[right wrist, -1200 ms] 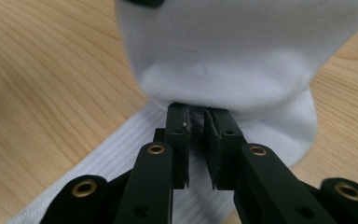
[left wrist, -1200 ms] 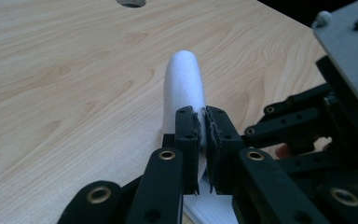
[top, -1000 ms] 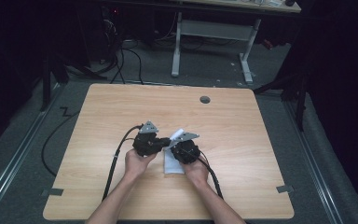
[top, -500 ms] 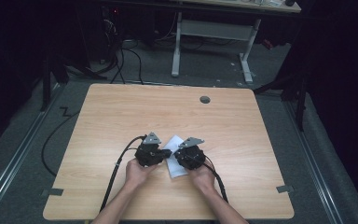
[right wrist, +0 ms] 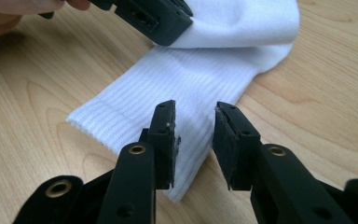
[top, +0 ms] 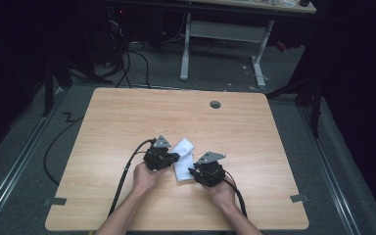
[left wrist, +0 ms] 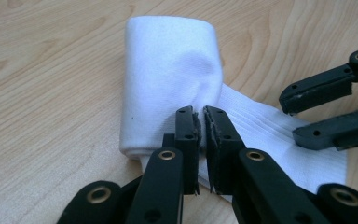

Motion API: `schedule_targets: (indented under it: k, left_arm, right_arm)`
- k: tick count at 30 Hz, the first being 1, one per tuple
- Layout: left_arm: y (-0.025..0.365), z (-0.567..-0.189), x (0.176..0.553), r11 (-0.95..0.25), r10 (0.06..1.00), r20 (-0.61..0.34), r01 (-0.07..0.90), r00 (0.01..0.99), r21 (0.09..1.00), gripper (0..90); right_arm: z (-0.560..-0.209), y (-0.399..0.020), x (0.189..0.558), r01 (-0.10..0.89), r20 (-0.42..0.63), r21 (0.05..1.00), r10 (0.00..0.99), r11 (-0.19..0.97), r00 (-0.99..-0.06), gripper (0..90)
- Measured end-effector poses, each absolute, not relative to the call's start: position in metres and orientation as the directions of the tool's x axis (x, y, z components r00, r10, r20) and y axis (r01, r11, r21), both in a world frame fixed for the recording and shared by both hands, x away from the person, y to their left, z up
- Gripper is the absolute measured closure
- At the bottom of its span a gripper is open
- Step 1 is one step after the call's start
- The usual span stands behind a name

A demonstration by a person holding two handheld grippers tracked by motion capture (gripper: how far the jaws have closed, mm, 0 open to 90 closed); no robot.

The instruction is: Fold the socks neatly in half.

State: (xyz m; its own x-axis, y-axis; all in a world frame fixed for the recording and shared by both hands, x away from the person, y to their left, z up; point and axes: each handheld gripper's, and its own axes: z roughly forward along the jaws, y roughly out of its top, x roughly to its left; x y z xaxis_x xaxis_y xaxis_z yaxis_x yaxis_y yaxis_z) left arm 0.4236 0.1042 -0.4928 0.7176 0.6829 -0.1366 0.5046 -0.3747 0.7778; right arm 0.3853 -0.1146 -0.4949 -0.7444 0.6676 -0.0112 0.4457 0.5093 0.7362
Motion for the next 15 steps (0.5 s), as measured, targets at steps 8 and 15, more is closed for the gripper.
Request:
schedule_targets:
  k: [8, 15]
  left_arm:
    - [0.106, -0.491, 0.430, -0.373, 0.688, -0.143, 0.515, 0.712, 0.772, 84.2]
    - [0.106, -0.485, 0.427, -0.358, 0.687, -0.143, 0.504, 0.712, 0.786, 84.2]
  right_arm:
    - [-0.501, -0.104, 0.391, 0.467, -0.012, 0.729, 0.691, 0.501, -0.722, 66.0]
    - [-0.505, -0.105, 0.396, 0.483, 0.015, 0.735, 0.702, 0.475, -0.712, 65.4]
